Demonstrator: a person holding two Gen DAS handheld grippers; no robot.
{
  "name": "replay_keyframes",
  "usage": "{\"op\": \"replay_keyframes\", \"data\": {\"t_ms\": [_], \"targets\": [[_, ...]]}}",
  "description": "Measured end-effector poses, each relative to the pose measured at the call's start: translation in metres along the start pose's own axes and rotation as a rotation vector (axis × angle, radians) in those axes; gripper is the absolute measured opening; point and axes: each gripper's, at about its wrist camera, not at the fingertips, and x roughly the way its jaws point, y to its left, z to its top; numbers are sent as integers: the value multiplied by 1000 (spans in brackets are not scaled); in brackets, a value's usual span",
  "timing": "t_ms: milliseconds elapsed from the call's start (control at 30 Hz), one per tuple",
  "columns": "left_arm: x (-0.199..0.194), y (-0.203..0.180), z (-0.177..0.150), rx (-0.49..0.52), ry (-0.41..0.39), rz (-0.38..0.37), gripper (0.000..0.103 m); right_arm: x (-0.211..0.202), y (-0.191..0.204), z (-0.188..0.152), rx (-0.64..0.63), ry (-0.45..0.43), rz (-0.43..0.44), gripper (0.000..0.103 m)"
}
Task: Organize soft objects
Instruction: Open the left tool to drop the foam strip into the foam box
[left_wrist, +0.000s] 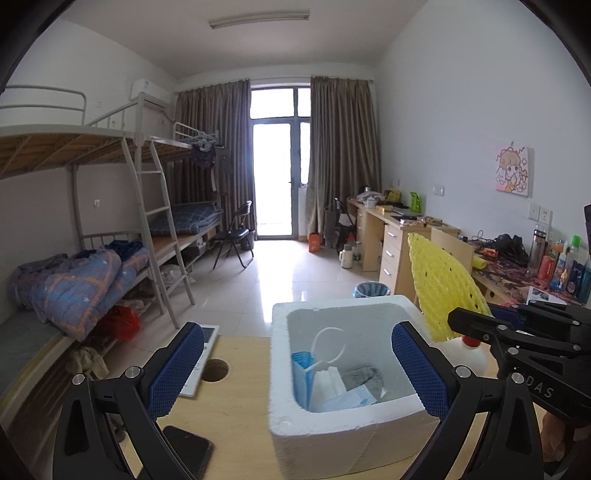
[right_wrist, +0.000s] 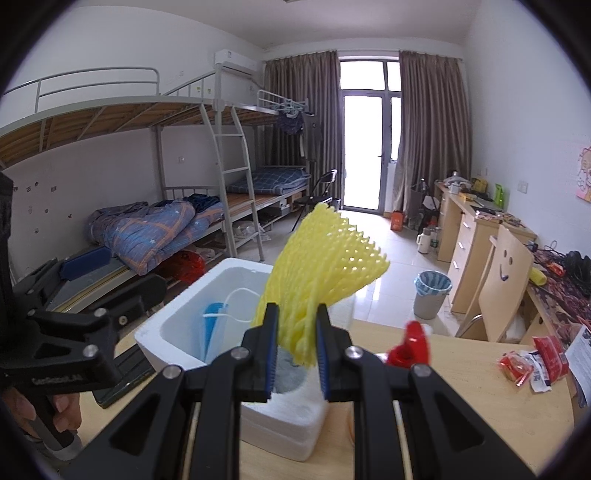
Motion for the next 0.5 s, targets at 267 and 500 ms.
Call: {"op": "replay_keyframes", "data": {"t_ms": [267, 500], "targets": [[-5, 23, -4, -7, -3, 68, 102, 17, 19, 7, -12, 9, 61, 22], [-7, 37, -5, -23, -6, 93, 102, 27, 28, 8, -22, 15, 75, 22]]}}
